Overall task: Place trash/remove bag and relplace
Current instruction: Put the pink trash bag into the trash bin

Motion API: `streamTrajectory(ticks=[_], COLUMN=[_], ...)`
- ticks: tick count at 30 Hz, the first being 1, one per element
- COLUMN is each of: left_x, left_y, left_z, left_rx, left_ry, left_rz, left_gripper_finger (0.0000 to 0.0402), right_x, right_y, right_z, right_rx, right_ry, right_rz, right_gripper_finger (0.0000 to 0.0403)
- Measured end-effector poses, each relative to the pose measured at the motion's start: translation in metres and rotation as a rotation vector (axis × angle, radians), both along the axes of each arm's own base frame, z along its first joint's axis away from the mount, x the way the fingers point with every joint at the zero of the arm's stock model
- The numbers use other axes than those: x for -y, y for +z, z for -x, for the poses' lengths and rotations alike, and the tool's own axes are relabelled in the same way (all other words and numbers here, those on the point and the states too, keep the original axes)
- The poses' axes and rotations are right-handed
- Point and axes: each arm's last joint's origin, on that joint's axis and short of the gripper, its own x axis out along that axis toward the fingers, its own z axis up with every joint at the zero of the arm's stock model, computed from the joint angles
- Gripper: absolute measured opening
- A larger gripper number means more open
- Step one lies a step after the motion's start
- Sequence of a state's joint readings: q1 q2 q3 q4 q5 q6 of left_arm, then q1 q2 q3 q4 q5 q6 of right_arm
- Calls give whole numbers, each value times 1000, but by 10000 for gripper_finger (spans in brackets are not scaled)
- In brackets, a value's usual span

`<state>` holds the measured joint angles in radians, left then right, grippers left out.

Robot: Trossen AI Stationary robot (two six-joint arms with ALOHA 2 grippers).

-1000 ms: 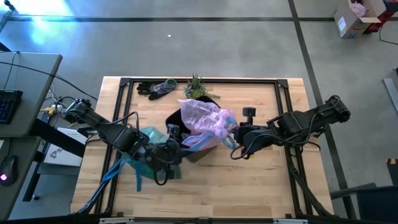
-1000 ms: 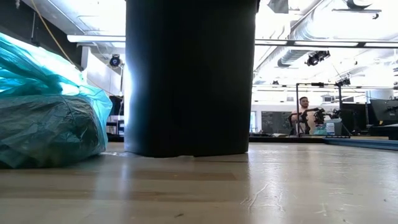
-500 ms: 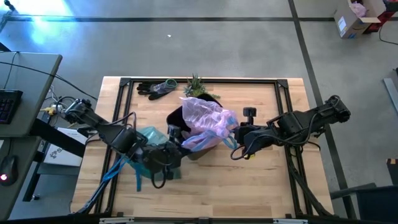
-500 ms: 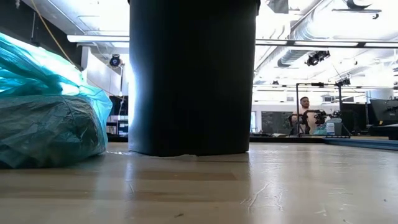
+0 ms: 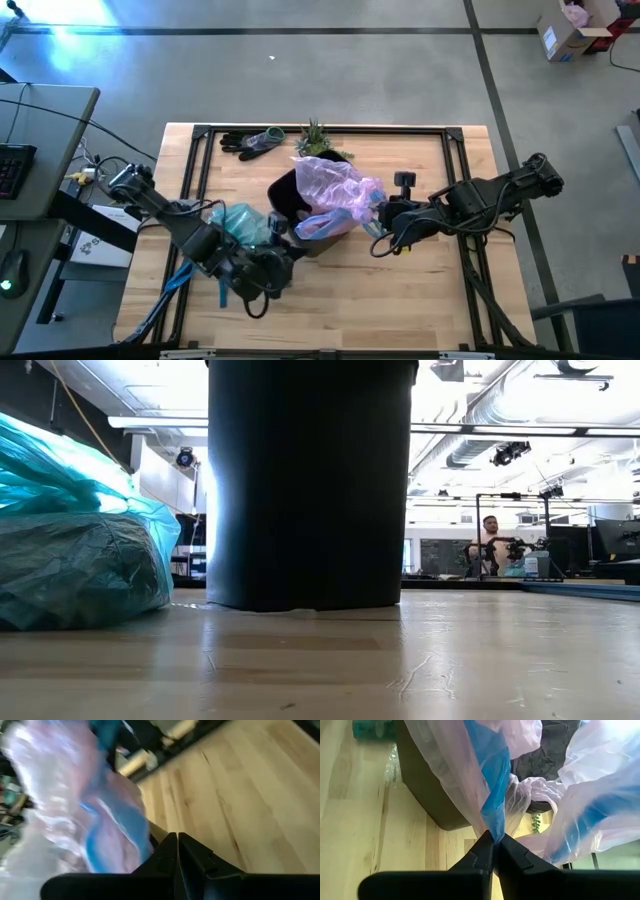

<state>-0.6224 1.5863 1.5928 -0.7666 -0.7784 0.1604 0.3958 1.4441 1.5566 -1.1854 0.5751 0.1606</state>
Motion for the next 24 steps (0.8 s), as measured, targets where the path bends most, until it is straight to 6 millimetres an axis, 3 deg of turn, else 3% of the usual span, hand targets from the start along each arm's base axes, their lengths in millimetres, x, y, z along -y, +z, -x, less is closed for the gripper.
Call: streamTrajectory(ticks=[10, 13, 20, 24], left_x=[-5, -19, -58, -72], left_y=[36, 34, 27, 27], left_z=[-1, -8, -21, -25], left_rx=[170, 128, 87, 67], left_ry=[131, 143, 306, 320], left_rz=[12, 33, 130, 190], left_gripper_finger=[9, 40, 156, 183], right_x=[-6, -6, -8, -8], right_y=[0, 0, 1, 2], right_z=[2, 1, 0, 0], right_rx=[7, 16, 34, 34], right_ry=[13, 10, 20, 22], right_rz=[-10, -14, -17, -16], right_gripper_finger=[0, 0, 0, 0])
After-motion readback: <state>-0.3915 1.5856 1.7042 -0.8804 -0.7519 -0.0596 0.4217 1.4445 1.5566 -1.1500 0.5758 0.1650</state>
